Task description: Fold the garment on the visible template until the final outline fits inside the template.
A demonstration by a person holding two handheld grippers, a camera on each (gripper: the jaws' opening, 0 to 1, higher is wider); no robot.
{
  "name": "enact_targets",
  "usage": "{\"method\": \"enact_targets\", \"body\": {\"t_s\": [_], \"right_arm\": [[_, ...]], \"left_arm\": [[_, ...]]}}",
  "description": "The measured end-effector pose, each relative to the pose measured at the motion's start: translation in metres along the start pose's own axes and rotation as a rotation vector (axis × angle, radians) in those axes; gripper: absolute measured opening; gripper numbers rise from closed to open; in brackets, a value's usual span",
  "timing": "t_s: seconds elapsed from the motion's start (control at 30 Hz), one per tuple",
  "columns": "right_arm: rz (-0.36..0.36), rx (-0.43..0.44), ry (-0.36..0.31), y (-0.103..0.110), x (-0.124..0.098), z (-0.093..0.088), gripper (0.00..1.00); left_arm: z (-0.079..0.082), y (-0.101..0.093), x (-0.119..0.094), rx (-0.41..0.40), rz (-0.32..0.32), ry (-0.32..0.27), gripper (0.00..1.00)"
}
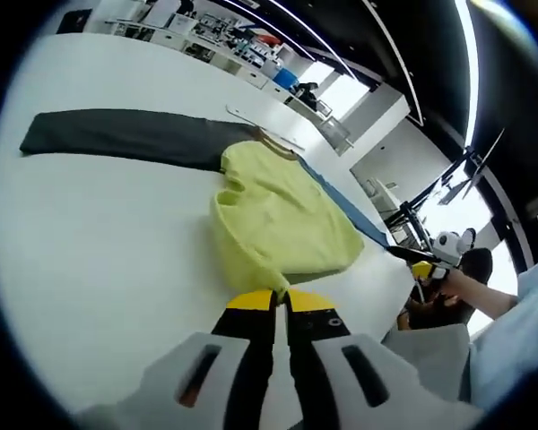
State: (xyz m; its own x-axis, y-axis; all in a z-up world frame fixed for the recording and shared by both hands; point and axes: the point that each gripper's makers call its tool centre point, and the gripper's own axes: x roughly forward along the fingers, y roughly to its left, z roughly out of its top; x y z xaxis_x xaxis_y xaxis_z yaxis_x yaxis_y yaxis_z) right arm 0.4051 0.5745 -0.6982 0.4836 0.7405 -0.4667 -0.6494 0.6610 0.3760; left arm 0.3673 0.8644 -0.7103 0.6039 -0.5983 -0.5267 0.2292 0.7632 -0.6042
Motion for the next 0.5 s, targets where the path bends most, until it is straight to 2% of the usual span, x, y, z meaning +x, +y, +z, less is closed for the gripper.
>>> {"method": "enact_targets", "body": {"t_s": [0.33, 0.5], "right_arm": [[0.017, 0.027, 0.007, -0.010, 0.026, 0.003, 0.69], [-0.026, 0.017, 0.067, -0.021, 0.041, -0.008, 0.57]], "left_arm": [[-0.014, 0.009, -0.014, 0.013, 0.043, 0.039, 0.01], [-0.017, 0.016, -0.020, 0.002, 0.062, 0.036, 0.01]]}}
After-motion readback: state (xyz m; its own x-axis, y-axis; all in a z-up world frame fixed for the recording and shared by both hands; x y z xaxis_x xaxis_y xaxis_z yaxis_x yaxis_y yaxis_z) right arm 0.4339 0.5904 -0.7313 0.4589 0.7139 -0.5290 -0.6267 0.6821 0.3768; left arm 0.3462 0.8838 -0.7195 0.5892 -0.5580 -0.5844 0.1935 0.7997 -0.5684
